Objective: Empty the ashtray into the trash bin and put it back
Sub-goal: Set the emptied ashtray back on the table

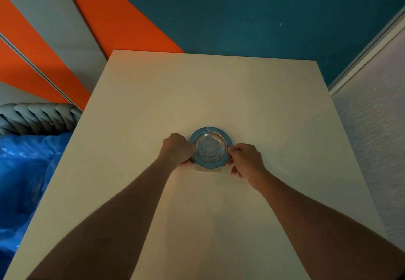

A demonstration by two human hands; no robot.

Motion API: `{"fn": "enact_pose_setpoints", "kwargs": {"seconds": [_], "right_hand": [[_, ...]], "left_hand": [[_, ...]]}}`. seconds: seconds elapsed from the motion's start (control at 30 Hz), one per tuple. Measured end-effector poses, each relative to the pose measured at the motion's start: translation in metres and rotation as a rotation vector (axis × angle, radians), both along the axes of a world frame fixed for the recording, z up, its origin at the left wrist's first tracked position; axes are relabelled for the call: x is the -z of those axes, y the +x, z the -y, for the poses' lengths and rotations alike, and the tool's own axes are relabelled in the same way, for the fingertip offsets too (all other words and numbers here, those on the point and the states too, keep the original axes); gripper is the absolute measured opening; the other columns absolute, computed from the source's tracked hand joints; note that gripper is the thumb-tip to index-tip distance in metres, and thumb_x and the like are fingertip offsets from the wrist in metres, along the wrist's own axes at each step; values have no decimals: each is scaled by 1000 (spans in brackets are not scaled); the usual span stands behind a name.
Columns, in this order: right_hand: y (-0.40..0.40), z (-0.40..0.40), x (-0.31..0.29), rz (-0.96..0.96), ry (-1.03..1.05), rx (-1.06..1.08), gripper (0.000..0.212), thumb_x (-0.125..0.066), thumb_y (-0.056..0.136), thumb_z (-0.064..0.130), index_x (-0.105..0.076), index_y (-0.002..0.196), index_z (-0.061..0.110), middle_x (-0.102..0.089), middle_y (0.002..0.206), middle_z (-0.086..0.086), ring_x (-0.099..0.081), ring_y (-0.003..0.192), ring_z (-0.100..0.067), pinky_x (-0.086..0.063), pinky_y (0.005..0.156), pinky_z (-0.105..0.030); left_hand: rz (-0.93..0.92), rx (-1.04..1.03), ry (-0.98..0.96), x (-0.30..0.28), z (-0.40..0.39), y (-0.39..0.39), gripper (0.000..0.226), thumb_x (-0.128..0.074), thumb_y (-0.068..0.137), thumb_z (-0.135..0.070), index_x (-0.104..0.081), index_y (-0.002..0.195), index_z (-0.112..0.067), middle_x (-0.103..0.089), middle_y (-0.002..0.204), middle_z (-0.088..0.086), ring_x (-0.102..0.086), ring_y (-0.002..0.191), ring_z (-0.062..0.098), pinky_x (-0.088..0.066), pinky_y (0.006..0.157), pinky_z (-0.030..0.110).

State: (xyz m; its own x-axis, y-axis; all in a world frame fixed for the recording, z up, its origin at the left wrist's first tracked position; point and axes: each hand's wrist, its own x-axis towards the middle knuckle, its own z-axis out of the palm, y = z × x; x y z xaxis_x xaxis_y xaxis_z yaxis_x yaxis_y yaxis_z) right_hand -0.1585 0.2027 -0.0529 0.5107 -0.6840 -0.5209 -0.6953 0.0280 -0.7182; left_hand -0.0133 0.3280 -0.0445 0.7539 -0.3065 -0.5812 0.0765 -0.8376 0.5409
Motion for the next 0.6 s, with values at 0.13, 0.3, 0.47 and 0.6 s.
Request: {"fn": "enact_pose_setpoints", "kwargs": {"seconds": [0.13,0.3,0.47,0.6], "right_hand": [[0,-1,-1,-4,16,-5,26,-50,97,28,-65,79,16,-71,57,1,-62,37,-14,-40,34,-18],[-2,-1,-3,6,28,-9,28,-49,96,31,-64,80,14,-72,57,1,-64,40,-18,-40,34,-20],[-9,-13,-8,-1,91,60,38,-50,97,39,-65,78,10,-72,57,-1,-65,41,-21,-43,36,-21],[-25,-42,-9,17,270,174,37,-55,95,40,-67,82,8,-73,61,-4,-66,43,-22,-46,38,-23]], "left_hand": [[-78,82,63,-5,3,15,20,-67,80,-22,-66,75,-3,-66,49,7,-55,31,16,-40,34,17],[68,192,103,-8,15,29,34,-69,77,-39,-63,71,-7,-65,55,6,-59,42,17,-43,38,19],[260,359,29,-9,35,33,36,-58,84,-45,-57,98,-11,-56,94,1,-51,81,19,-37,63,28],[204,336,-95,-6,46,35,30,-64,84,-33,-63,110,-16,-59,111,-2,-50,96,15,-39,77,28]]}}
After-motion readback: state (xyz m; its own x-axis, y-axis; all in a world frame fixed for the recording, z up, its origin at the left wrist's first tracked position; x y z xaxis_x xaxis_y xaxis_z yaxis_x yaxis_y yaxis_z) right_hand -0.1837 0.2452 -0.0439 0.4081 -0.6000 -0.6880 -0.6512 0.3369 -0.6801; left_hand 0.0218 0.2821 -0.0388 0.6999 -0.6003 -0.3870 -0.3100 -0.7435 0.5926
